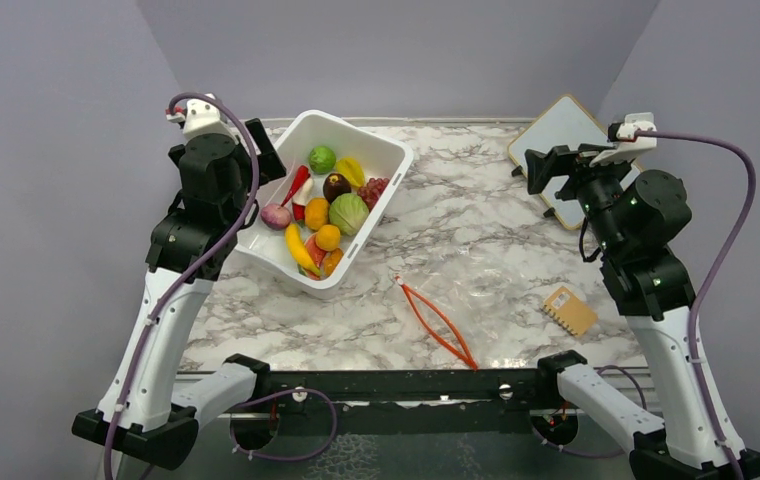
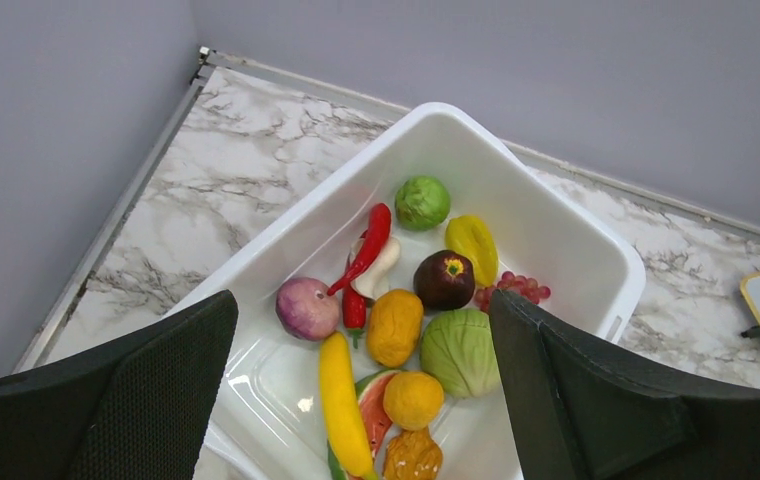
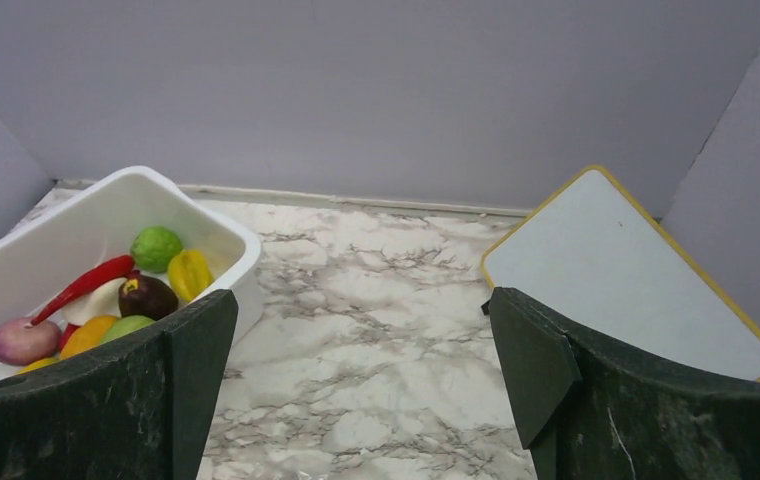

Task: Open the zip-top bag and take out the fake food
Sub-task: Reset both arms

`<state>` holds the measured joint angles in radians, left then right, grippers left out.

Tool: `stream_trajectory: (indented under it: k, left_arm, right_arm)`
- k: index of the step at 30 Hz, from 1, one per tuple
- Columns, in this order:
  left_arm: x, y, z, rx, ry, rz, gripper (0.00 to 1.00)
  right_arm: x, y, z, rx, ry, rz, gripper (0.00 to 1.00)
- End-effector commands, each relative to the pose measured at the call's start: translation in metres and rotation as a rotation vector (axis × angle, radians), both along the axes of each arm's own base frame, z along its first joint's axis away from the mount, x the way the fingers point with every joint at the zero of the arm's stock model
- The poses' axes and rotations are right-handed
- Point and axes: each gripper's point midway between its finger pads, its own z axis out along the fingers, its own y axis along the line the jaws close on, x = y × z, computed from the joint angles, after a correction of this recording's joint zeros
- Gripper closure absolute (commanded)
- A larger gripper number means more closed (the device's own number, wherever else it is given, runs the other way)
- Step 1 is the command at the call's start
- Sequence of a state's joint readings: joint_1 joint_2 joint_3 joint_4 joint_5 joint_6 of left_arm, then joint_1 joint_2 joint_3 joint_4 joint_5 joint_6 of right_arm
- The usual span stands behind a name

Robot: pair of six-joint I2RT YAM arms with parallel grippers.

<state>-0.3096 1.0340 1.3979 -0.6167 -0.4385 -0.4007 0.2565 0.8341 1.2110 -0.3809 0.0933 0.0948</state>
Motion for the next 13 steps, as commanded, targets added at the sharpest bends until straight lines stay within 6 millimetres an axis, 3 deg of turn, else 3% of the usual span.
stream_trajectory:
  k: [1, 13]
  left_arm:
    - [-0.008, 0.019, 0.012, 0.032, -0.021, 0.081, 0.01]
    - [-0.015, 0.019, -0.003, 0.016, 0.009, 0.081, 0.01]
  right_arm:
    - [-0.003, -0.008, 0.019, -0.052, -0.054, -0.033, 0.0]
    - [-0.007, 0.011, -0.006, 0.031, 0.054, 0.058, 0.0]
